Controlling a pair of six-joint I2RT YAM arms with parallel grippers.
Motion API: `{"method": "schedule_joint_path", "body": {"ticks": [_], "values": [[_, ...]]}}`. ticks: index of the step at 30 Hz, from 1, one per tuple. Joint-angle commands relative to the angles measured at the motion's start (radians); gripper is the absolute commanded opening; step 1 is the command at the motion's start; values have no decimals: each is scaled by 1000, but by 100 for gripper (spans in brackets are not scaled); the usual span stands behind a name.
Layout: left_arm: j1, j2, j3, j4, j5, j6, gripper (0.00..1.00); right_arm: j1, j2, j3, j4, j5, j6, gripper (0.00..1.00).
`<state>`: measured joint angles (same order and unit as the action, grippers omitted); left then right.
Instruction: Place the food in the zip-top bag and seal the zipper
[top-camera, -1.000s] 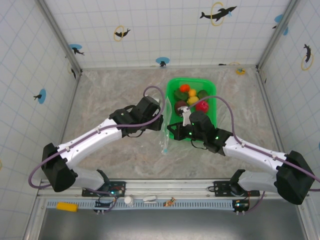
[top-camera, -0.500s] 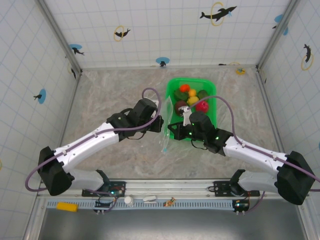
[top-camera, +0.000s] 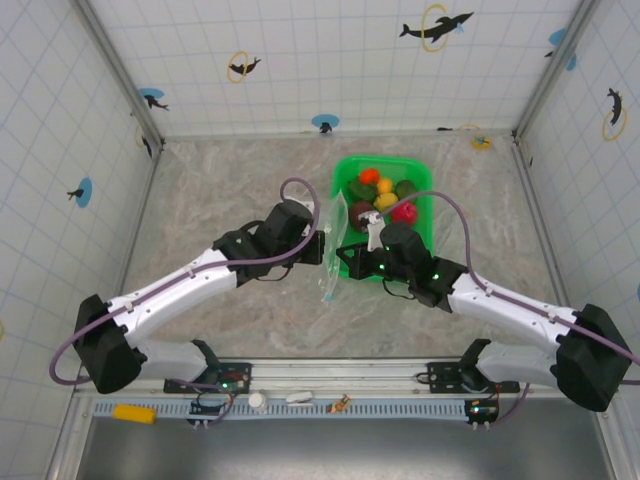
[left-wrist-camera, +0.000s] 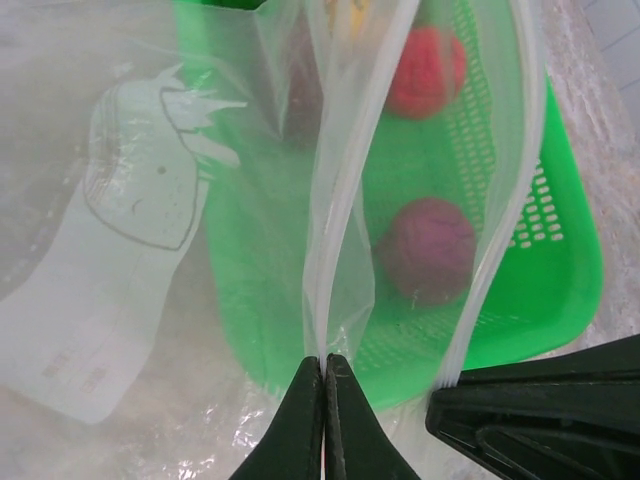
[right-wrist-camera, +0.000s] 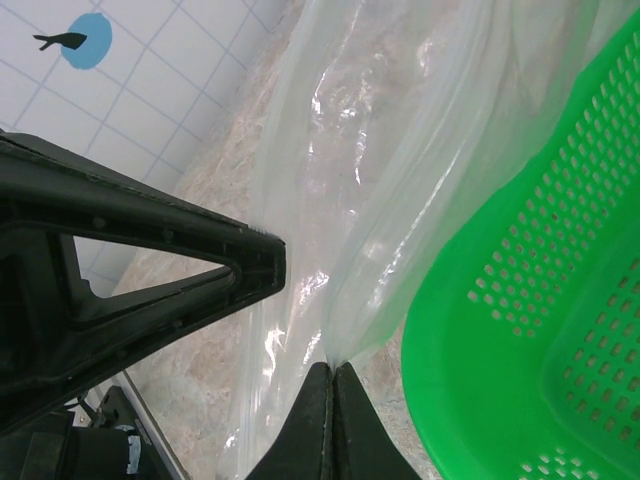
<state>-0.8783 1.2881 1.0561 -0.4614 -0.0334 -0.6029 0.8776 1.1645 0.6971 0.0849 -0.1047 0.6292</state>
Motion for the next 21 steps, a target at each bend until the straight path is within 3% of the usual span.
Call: {"method": "schedule_joint_path", "body": {"ticks": [1,5,14,21], "values": [[-8,-46,-8,13,-47,15,0,-2,-29,9,2,13,4,0],[-8,-93,-2,18,-68,47,0,-42,-38,-1,1,-15,17,0],[-8,-156,141,-191,-284,30,0,-130,35,74,-107,-82,-15,0],[-8,-117,338,-412,-240,1,0,-179,122,153,-158,-133,-44,0]]}}
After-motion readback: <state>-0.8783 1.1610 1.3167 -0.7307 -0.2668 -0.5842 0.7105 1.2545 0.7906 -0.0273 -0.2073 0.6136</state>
